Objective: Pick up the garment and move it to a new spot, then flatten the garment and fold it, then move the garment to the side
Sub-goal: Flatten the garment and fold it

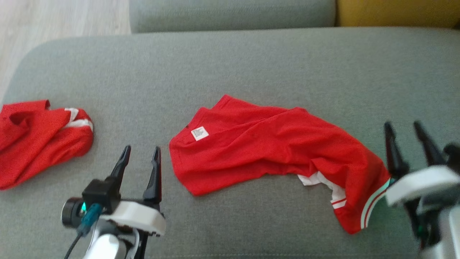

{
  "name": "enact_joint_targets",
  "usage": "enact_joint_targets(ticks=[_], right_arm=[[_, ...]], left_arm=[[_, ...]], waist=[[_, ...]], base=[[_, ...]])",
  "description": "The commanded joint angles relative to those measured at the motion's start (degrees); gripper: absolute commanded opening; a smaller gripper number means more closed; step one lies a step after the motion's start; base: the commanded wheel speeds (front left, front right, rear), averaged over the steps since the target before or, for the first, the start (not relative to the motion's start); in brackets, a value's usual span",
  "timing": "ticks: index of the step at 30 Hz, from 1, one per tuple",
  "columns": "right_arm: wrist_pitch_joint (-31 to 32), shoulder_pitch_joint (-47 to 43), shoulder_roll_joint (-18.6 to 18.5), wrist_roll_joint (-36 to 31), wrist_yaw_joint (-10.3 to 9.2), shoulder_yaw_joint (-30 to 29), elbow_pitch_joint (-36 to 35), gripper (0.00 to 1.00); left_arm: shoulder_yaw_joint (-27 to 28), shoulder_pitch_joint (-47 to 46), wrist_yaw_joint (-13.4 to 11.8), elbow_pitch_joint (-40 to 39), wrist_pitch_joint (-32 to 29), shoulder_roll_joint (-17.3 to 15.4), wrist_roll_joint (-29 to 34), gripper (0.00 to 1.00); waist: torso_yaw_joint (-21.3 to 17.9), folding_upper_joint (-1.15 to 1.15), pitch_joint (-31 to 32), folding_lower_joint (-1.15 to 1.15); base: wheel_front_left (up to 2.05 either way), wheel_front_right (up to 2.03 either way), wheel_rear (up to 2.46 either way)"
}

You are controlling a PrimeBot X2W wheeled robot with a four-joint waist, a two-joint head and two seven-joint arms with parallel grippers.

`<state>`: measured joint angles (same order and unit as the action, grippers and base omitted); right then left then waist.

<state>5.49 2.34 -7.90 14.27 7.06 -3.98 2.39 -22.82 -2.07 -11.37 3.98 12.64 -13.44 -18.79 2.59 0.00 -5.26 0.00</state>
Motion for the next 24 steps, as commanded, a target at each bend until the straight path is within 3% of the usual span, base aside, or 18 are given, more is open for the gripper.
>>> enact_joint_targets(ticks=[1, 12, 17, 18, 19, 20, 24], right_arm=[[-0.43, 5.99, -2.56, 0.93, 0.43, 1.52, 0.91, 1.0], [7.83, 13.9, -7.22, 4.81, 0.43, 11.05, 18.75, 1.0], [13.51, 12.95, -8.15, 9.52, 0.43, 15.53, 20.46, 1.0], [14.49, 12.69, -8.38, 10.46, 0.43, 16.1, 20.37, 0.62], [15.41, 12.43, -8.63, 11.35, 0.43, 16.65, 20.19, 0.15], [16.16, 12.16, -8.82, 12.24, 0.43, 17.07, 19.91, 0.0], [17.21, 11.26, -9.63, 14.44, 0.43, 17.47, 17.98, 0.0]], left_arm=[[1.85, -4.08, 0.07, -1.84, 0.53, -0.37, 0.33, 1.0], [1.35, -7.1, 0.91, 0.13, 1.65, 1.26, 0.35, 1.0], [1.55, -7.7, 1.14, 0.93, 2.01, 1.81, 0.38, 1.0], [1.65, -7.78, 1.17, 1.04, 2.06, 1.88, 0.38, 1.0], [1.74, -7.85, 1.19, 1.14, 2.1, 1.94, 0.4, 1.0], [1.8, -7.91, 1.24, 1.25, 2.14, 1.99, 0.43, 1.0], [2.0, -8.17, 1.51, 1.69, 2.24, 2.24, 0.53, 1.0]], waist=[[0.94, 0.0, -2.04, 0.0], [2.76, 0.0, -5.88, 0.0], [2.78, 0.0, -6.46, 0.0], [2.71, 0.0, -6.55, 0.0], [2.62, 0.0, -6.58, 0.0], [2.56, 0.0, -6.57, 0.0], [2.41, 0.0, -6.4, 0.0]], base=[[0.0, 0.0, 0.0], [0.0, 0.0, 0.0], [0.0, 0.0, 0.0], [0.0, 0.0, 0.0], [0.0, 0.0, 0.0], [0.0, 0.0, 0.0], [0.0, 0.0, 0.0]])
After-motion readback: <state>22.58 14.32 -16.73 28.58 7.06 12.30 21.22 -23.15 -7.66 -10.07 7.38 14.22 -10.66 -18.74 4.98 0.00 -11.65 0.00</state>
